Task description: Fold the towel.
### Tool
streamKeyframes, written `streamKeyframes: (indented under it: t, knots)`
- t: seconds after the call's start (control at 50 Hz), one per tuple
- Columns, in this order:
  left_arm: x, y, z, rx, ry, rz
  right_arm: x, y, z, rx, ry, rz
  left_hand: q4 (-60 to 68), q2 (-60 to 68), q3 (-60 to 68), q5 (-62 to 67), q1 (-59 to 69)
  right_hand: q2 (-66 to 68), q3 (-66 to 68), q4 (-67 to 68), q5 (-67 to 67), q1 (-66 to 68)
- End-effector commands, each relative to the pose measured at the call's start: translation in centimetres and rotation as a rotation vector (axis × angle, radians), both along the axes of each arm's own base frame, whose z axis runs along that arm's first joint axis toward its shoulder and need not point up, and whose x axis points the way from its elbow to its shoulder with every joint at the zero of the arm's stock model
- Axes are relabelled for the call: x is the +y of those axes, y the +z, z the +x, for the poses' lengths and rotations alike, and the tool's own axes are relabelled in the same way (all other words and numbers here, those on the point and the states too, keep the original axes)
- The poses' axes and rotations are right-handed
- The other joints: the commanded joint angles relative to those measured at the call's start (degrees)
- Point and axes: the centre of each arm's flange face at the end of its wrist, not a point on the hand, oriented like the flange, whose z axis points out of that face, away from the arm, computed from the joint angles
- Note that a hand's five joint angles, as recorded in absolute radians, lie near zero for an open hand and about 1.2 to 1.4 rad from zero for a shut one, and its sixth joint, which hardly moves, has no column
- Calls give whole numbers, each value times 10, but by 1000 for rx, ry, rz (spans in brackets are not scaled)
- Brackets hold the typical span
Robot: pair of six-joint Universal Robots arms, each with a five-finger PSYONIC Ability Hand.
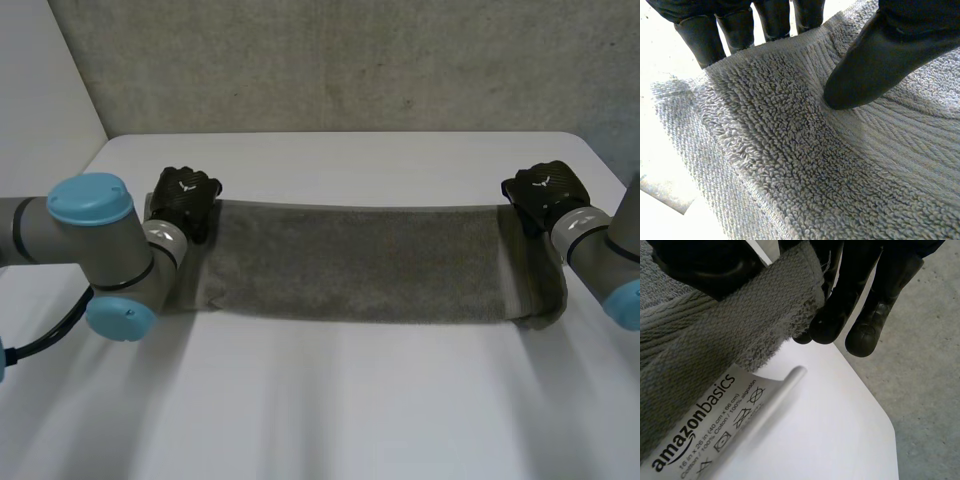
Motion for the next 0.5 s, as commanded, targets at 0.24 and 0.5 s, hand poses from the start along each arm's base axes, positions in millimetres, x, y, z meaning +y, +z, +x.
streamKeyframes:
  t: [0.24,0.5]
  knots:
    - [-7,-14,-12,-8,5,33,-12,-27,8,8,-35,-26,-759,-758,-777,-843,-719,-660,-671,-672,-674,-668]
    - [19,12,-2,59,1,110,21,58,1,-89,-44,-140,-767,-767,-786,-851,-727,-660,-671,-672,-674,-668]
